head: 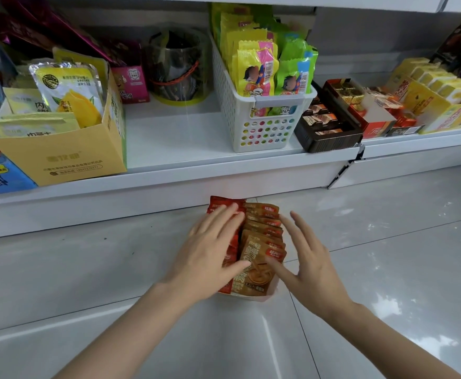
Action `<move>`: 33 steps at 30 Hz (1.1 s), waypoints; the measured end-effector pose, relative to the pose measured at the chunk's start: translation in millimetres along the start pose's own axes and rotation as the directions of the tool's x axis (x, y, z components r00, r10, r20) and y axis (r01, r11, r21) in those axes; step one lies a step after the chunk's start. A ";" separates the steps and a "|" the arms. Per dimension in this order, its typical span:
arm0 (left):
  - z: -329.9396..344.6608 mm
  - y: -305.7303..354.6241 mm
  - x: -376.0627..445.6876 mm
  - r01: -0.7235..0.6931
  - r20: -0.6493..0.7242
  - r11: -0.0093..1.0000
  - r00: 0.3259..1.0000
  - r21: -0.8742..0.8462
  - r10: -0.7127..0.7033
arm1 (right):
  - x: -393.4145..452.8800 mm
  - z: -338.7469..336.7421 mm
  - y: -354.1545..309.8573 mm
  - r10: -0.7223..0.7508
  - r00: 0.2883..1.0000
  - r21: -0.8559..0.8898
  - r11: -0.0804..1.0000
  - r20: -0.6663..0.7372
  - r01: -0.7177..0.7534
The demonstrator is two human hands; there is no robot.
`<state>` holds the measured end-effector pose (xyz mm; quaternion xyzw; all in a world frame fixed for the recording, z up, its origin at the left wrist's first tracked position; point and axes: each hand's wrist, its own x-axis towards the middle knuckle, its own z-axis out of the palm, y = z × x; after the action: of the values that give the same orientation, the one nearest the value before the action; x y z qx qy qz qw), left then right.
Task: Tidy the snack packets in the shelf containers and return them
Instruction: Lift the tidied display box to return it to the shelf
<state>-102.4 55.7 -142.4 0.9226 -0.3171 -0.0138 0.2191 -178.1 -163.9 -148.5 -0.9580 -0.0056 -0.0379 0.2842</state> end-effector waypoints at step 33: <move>31.2 11.4 -69.6 0.513 0.288 0.236 0.742 -0.825 -0.605 | -19.2 46.1 -26.5 0.308 0.815 0.555 0.610 0.491 -0.566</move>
<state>-169.7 76.5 -173.7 0.7271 0.0966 -0.2070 0.6474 -194.9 -116.4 -174.0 -0.7470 0.1692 0.2079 0.6084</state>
